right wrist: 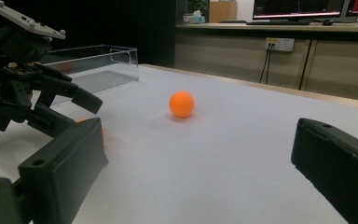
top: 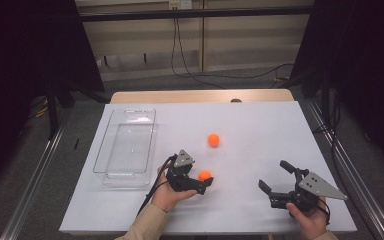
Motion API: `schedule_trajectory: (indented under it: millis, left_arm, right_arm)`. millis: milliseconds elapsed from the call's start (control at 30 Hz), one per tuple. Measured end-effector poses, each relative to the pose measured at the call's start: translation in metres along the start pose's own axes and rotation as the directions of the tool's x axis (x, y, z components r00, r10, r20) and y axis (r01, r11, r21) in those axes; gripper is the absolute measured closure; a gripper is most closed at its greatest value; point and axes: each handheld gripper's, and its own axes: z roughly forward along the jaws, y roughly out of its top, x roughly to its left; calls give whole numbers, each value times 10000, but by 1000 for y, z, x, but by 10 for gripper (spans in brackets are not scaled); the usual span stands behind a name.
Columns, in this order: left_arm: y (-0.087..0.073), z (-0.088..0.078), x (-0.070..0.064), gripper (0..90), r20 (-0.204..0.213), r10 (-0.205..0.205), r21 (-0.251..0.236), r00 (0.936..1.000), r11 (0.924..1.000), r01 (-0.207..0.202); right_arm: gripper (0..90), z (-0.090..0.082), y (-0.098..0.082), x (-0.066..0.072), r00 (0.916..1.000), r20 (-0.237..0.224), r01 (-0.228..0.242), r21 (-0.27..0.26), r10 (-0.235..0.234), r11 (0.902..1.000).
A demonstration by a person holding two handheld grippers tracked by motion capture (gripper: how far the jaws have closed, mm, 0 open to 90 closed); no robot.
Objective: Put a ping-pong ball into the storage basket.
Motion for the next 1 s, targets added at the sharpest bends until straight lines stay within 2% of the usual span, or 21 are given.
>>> schedule_trajectory:
  millis: [267,467,867,1000]
  left_arm:
    - [1,2,-2,38,-203,175,298,9996,9994,-169]
    - [2,3,-3,107,-115,457,479,9989,9978,-451]
    - [2,3,-1,266,44,374,701,9993,9968,-376]
    - [2,2,-1,292,83,382,740,9992,9965,-387]
  right_arm:
    - [24,0,0,0,10000,5,-3,6,3,10000]
    - [24,0,0,0,10000,-5,8,14,-8,10000]
    - [25,0,0,0,10000,5,7,15,-7,10000]
    - [25,0,0,0,10000,6,-13,11,13,10000]
